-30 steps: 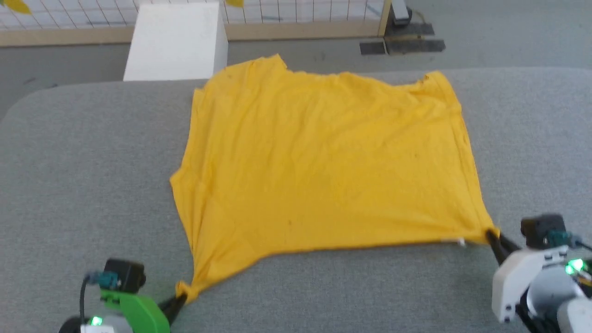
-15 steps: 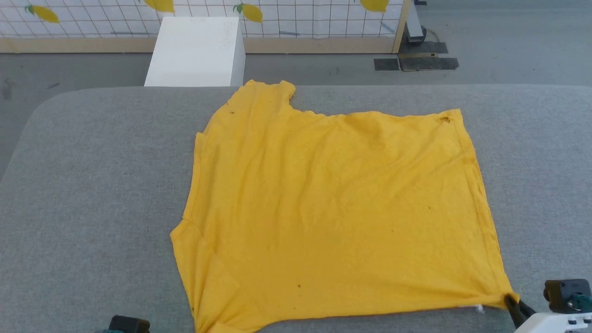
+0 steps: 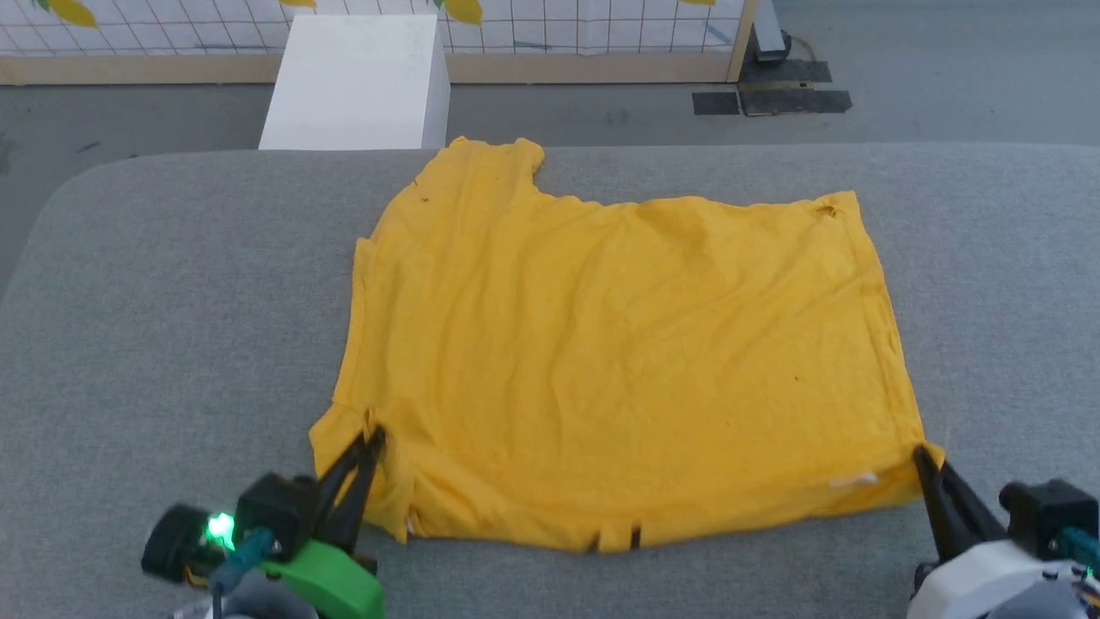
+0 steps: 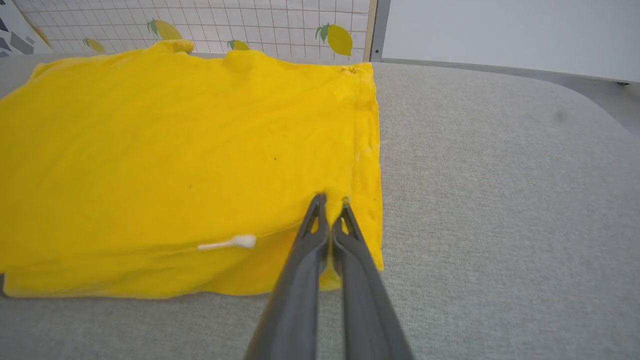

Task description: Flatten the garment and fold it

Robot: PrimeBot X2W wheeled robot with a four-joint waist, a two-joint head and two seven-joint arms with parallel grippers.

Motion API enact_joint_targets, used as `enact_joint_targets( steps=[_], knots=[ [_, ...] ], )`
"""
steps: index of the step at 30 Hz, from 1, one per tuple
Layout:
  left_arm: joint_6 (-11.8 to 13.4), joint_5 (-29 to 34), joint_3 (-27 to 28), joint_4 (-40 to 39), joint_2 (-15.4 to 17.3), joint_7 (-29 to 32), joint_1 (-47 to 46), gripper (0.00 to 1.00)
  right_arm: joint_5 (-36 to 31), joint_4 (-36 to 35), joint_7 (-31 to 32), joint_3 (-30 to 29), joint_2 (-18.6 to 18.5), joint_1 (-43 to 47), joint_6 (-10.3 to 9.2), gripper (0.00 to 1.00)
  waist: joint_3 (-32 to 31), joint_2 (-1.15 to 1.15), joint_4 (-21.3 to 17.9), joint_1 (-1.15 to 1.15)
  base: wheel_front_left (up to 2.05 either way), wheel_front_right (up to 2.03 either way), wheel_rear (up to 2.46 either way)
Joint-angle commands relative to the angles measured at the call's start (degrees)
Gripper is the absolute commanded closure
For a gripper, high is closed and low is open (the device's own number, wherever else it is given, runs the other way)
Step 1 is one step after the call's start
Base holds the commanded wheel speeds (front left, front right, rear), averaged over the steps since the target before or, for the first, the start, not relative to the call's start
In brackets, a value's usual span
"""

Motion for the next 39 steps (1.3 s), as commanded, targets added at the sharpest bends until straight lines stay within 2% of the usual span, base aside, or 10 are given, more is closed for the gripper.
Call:
enact_joint_targets(
  steps=[1, 16, 22, 31, 32, 33, 34, 35, 36, 39],
  knots=[
    [-0.6, 0.7, 0.4, 0.8, -0.2, -0.9, -2.8, 1.00, -0.5, -0.1, -0.1, 0.1, -0.6, -2.2, -0.10, 1.00, 0.5, 0.00, -0.3, 0.00, 0.00, 0.00, 0.00],
    [-7.8, -1.0, 2.6, 12.0, 0.0, 2.4, -22.7, 1.00, 1.2, 5.9, 7.2, 2.6, -6.3, -18.9, -0.10, 1.00, 9.2, 0.00, -1.6, 0.00, 0.00, 0.00, 0.00],
    [-10.8, -5.5, 2.9, 19.0, -0.1, 8.9, -26.2, 1.00, 4.1, 10.8, 12.7, 4.1, -8.2, -24.6, -0.10, 1.00, 12.5, 0.00, -2.1, 0.00, 0.00, 0.00, 0.00],
    [-13.8, -18.2, 2.6, 25.6, -1.0, 28.6, -25.7, 1.00, 12.4, 16.1, 28.2, 8.1, -10.7, -30.8, -0.10, 1.00, 13.7, 0.00, -2.6, 0.00, 0.00, 0.00, 0.00],
    [-13.2, -19.1, 2.9, 25.4, -1.1, 29.4, -25.4, 0.84, 13.1, 16.3, 30.0, 7.8, -10.8, -31.0, -0.10, 1.00, 13.5, 0.00, -2.5, 0.00, 0.00, 0.00, 0.00],
    [-12.7, -19.4, 3.4, 25.0, -1.2, 29.1, -25.3, 0.47, 13.7, 16.4, 31.1, 7.5, -10.7, -31.0, -0.10, 0.94, 13.2, 0.00, -2.4, 0.00, 0.00, 0.00, 0.00],
    [-12.0, -19.0, 3.9, 24.4, -1.3, 27.8, -25.3, 0.00, 14.3, 16.4, 32.0, 7.1, -10.6, -31.0, -0.10, 0.71, 12.7, 0.00, -2.3, 0.00, 0.00, 0.00, 0.00],
    [-11.5, -18.4, 4.2, 24.0, -1.2, 26.2, -25.1, 0.00, 14.6, 16.2, 32.5, 6.8, -10.4, -30.8, -0.10, 0.09, 12.4, 0.00, -2.2, 0.00, 0.00, 0.00, 0.00],
    [-10.8, -17.3, 4.6, 23.4, -1.2, 23.8, -24.9, 0.00, 14.8, 15.8, 32.5, 6.3, -10.3, -30.5, -0.10, 0.00, 11.8, 0.00, -2.1, 0.00, 0.00, 0.00, 0.00],
    [-7.7, -14.6, 6.5, 21.8, -2.0, 15.1, -23.4, 0.00, 14.3, 14.4, 29.3, 5.3, -10.0, -29.3, -0.10, 0.00, 9.9, 0.00, -1.9, 0.00, 0.00, 0.00, 0.00]
  ],
)
